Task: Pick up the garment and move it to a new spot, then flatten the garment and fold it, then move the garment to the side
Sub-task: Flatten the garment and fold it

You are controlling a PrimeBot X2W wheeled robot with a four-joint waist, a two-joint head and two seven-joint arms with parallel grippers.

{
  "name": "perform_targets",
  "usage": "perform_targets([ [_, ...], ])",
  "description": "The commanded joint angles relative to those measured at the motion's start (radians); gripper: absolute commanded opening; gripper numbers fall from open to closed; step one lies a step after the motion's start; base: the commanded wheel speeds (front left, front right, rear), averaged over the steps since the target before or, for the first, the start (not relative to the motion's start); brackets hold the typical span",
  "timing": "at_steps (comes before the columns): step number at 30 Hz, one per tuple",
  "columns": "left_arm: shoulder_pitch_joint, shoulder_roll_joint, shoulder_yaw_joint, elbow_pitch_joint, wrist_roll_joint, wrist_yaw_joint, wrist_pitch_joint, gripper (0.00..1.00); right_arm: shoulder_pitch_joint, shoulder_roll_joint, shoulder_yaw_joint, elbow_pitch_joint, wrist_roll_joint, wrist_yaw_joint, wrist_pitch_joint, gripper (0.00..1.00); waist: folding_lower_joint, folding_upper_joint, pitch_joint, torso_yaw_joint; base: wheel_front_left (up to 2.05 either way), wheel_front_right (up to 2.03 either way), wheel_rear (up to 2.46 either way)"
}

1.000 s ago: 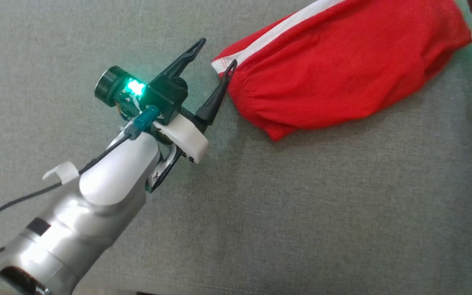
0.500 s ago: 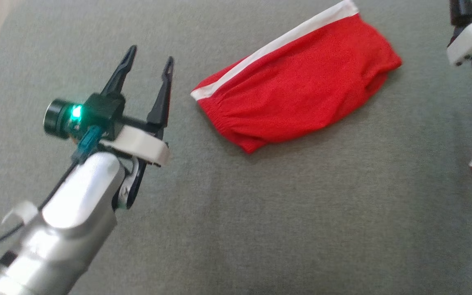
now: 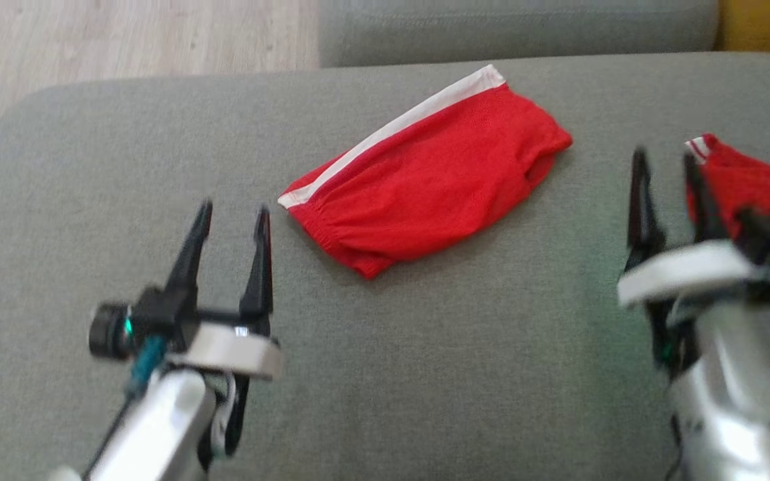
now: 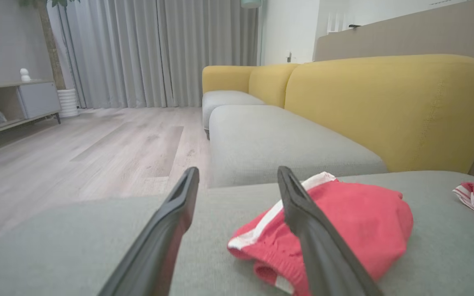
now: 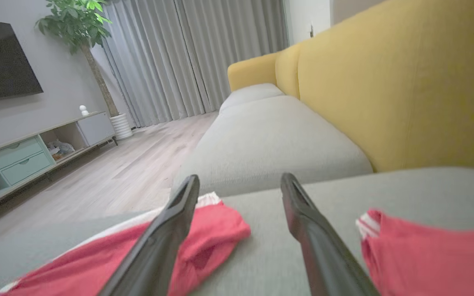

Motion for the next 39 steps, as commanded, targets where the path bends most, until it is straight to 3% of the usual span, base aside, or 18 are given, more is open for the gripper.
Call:
perform_targets([
  [1,0.008,0.001,0.067,-0.031,0.024,-0.001,-0.005,1.0,0.027,0.023,-0.001,-0.071,-0.022,-0.001,-0.011,1.0,0.0002,0.0,-0.016,-0.013,0.0,0.0,0.0],
  [4,0.085,-0.035,0.112,-0.038,0.073,-0.01,-0.005,1.0,0.142,0.041,-0.014,-0.139,-0.045,-0.001,-0.011,1.0,0.0002,0.0,-0.029,-0.018,0.0,0.0,0.0],
  [8,0.164,-0.081,0.168,-0.041,0.126,-0.038,-0.005,1.0,0.256,0.043,0.014,-0.2,0.007,-0.001,-0.011,1.0,0.0002,0.0,-0.035,-0.018,0.0,0.0,0.0],
  [16,0.18,-0.136,0.222,-0.024,0.203,-0.111,-0.005,1.0,0.29,0.044,0.011,-0.25,0.004,-0.001,-0.003,1.0,0.0002,0.0,-0.011,0.004,0.0,0.0,0.0],
  [26,0.105,-0.191,0.251,-0.009,0.279,-0.186,-0.005,1.0,0.094,0.044,-0.042,-0.247,-0.069,-0.001,0.167,1.0,0.0002,0.0,0.123,0.083,0.0,0.0,0.0],
  [33,0.056,-0.224,0.263,0.0,0.309,-0.224,-0.005,1.0,-0.128,0.043,-0.183,-0.095,-0.124,-0.001,0.32,1.0,0.0002,0.0,0.21,0.161,0.0,0.0,0.0],
  [39,0.034,-0.245,0.269,0.003,0.325,-0.25,-0.005,1.0,-0.27,0.011,-0.278,0.082,-0.166,-0.001,0.39,1.0,0.0002,0.0,0.246,0.214,0.0,0.0,0.0],
])
